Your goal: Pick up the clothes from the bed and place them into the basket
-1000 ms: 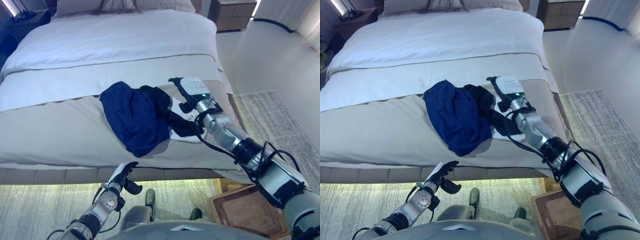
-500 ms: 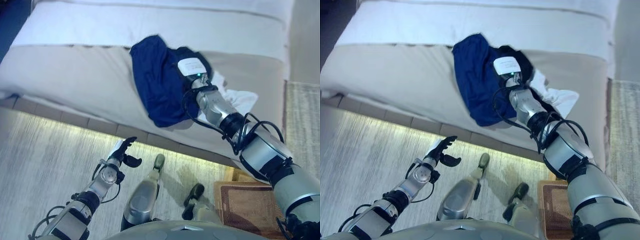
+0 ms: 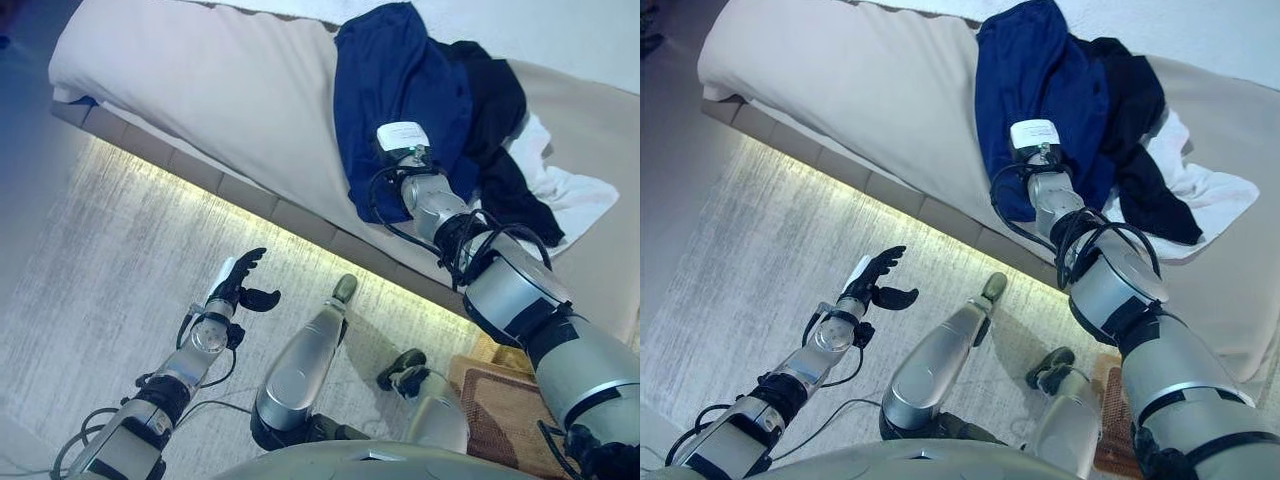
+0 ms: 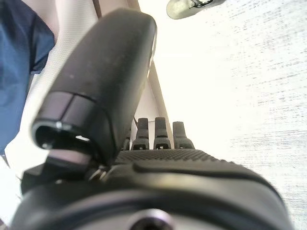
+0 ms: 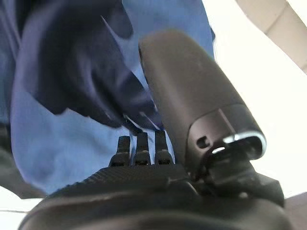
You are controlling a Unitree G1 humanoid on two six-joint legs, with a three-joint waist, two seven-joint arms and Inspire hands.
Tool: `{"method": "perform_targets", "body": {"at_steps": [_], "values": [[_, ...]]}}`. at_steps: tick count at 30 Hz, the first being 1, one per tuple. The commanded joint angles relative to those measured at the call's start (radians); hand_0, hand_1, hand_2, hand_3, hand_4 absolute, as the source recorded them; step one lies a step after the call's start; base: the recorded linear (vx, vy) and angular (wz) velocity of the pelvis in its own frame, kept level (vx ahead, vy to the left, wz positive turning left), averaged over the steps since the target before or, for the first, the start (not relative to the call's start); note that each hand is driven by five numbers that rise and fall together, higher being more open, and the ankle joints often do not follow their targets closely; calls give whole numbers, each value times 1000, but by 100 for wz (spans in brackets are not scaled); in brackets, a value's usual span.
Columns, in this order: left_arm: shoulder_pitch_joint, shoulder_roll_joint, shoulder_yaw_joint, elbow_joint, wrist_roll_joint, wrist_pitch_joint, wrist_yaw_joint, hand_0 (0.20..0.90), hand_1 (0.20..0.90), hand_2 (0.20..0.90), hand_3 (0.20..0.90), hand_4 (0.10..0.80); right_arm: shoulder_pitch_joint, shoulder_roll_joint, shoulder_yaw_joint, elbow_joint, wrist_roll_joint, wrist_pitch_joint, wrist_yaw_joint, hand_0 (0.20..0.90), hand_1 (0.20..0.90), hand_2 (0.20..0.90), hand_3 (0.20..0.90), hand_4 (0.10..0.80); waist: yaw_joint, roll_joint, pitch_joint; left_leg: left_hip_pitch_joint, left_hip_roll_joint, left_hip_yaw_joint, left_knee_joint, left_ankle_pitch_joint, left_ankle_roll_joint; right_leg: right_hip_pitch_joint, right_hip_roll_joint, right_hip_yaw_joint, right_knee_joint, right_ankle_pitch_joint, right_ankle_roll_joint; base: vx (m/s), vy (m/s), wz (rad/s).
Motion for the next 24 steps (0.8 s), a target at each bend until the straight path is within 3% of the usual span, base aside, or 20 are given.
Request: {"method": "perform_targets", "body": {"at_steps": [1, 2, 3, 15, 24], "values": [[22, 52, 26, -93, -39, -81, 30, 900, 900, 900, 900, 800, -167, -35, -4, -17, 30, 13, -54, 900, 900, 900, 900, 800, 9, 19, -4, -68, -3, 62, 221, -166, 79, -70, 4, 30, 89, 93, -43, -88, -3, 5], [25, 51, 27, -103, -37, -74, 28, 900, 900, 900, 900, 800, -171, -38, -3, -20, 33, 19, -53, 460, 460, 460, 387, 287, 7, 20, -3, -74, -3, 63, 238, -175, 81, -81, 3, 34, 113, 83, -46, -68, -5, 1], [28, 51, 29, -111, -35, -68, 26, 900, 900, 900, 900, 800, -172, -42, -6, -20, 41, 18, -53, 307, 307, 307, 208, 108, 6, 20, -4, -75, -2, 66, 247, -180, 83, -84, 4, 37, 122, 76, -48, -48, -2, -3], [22, 49, 7, -127, -58, -54, 51, 900, 900, 900, 900, 800, -203, -104, 8, -28, 9, 40, -43, 300, 300, 300, 200, 100, -23, 28, -6, -54, 5, 73, 299, -207, 80, -70, 8, 53, 171, 45, -57, -12, 9, -9], [34, 51, 12, -110, -47, -29, 44, 900, 900, 900, 900, 800, -222, -150, 15, -36, 77, 10, -88, 300, 300, 300, 200, 100, -26, -3, -38, 22, 34, 64, 227, -184, 66, 7, 22, 31, 103, 61, -53, 1, -17, -2]]}}
